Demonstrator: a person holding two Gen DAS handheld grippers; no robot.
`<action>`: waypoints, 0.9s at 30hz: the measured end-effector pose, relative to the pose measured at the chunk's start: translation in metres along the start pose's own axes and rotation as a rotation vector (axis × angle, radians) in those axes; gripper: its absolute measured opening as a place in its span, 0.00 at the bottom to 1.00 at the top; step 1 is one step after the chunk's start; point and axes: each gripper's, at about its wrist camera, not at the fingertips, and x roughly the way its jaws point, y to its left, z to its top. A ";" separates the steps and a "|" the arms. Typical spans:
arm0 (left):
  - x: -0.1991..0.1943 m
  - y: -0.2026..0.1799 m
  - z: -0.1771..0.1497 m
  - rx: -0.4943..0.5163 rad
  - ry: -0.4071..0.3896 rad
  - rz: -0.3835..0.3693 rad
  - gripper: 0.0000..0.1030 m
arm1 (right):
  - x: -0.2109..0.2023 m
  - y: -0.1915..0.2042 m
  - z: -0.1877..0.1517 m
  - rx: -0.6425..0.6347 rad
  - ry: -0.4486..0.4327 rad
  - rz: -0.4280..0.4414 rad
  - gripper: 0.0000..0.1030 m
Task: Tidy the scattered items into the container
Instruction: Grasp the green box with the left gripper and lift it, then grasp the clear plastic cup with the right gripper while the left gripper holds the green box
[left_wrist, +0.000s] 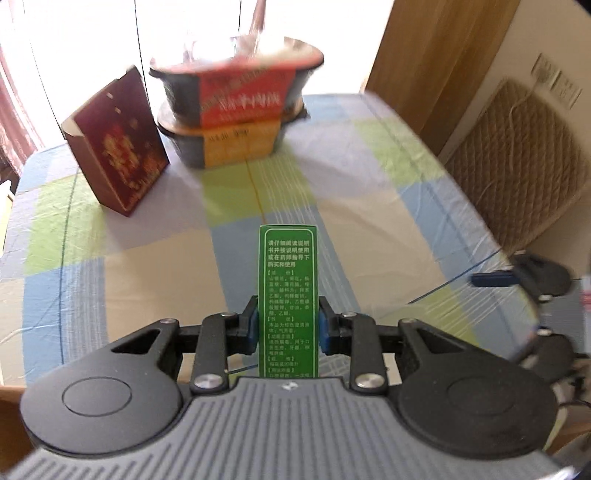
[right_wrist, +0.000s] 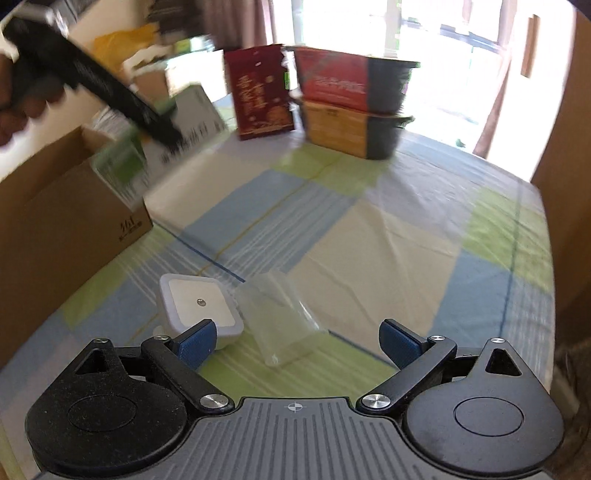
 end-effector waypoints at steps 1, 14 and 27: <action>-0.007 0.002 0.000 -0.004 -0.007 -0.006 0.24 | 0.007 0.002 0.002 -0.022 0.018 0.019 0.79; -0.077 0.036 -0.030 -0.080 -0.065 0.003 0.25 | 0.073 0.021 0.006 -0.242 0.186 0.053 0.55; -0.138 0.080 -0.083 -0.153 -0.073 0.075 0.24 | 0.024 0.031 0.022 -0.068 0.128 0.000 0.54</action>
